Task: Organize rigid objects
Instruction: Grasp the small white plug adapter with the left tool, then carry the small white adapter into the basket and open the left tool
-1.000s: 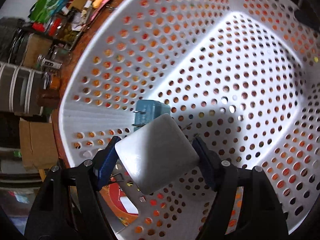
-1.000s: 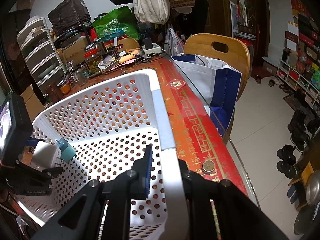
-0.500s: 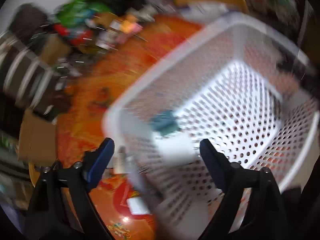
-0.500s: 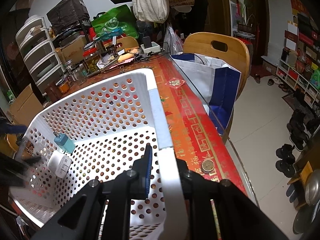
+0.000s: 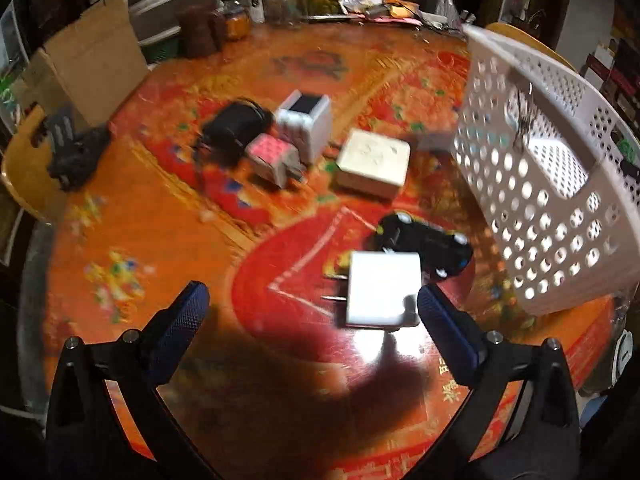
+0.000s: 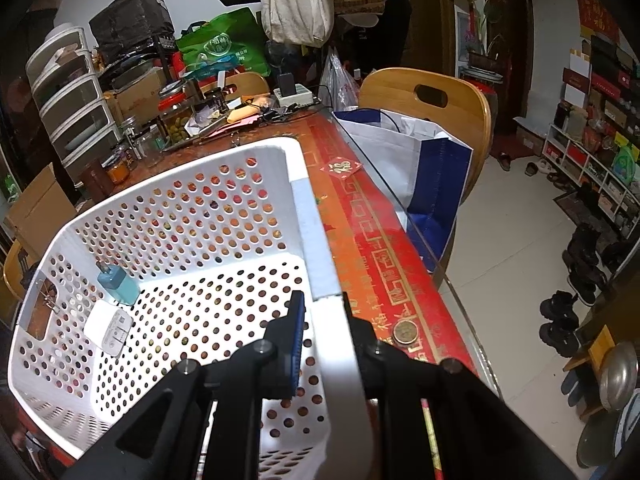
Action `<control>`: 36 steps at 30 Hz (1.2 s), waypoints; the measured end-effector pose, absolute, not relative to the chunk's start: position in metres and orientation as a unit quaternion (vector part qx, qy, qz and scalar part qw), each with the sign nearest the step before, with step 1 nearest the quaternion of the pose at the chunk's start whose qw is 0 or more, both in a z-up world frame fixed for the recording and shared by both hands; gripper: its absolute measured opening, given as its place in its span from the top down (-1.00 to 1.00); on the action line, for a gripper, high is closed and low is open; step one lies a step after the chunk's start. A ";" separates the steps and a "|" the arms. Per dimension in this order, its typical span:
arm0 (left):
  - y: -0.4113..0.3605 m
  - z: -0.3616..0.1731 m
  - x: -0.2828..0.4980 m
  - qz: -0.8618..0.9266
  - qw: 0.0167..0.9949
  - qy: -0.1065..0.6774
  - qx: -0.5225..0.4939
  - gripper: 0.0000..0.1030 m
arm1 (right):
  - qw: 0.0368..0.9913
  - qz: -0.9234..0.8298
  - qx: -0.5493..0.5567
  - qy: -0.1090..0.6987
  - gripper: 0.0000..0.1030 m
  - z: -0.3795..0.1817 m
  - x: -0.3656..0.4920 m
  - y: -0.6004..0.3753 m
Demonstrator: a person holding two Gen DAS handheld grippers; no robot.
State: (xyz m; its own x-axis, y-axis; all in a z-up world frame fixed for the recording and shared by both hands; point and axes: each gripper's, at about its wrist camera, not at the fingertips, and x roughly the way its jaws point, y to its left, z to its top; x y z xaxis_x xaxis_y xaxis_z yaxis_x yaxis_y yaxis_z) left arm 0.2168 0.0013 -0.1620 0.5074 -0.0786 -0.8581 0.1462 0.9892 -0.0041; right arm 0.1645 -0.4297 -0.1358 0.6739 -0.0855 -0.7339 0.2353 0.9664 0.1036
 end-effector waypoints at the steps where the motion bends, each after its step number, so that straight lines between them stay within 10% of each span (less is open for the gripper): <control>1: -0.001 -0.166 0.216 -0.076 0.868 0.489 0.034 -0.98 | 0.909 -0.089 0.096 0.395 0.74 -0.136 0.164 -0.430; 9: -0.022 -0.182 0.214 -0.084 0.873 0.477 0.046 -0.93 | 0.907 -0.101 0.096 0.397 0.74 -0.136 0.164 -0.430; 20: -0.023 -0.192 0.218 -0.080 0.882 0.464 0.015 -0.04 | 0.908 -0.097 0.098 0.395 0.74 -0.136 0.164 -0.430; 36: 0.018 -0.152 0.195 0.040 0.928 0.369 0.041 -0.03 | 0.909 -0.094 0.097 0.394 0.74 -0.136 0.165 -0.430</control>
State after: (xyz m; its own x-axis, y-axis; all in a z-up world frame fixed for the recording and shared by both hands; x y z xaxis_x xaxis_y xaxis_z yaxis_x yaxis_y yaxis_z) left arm 0.1952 0.0180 -0.1524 0.7243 0.1041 -0.6816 -0.0429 0.9934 0.1061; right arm 0.1651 -0.4300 -0.1361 0.6723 -0.0952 -0.7342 0.2475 0.9635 0.1017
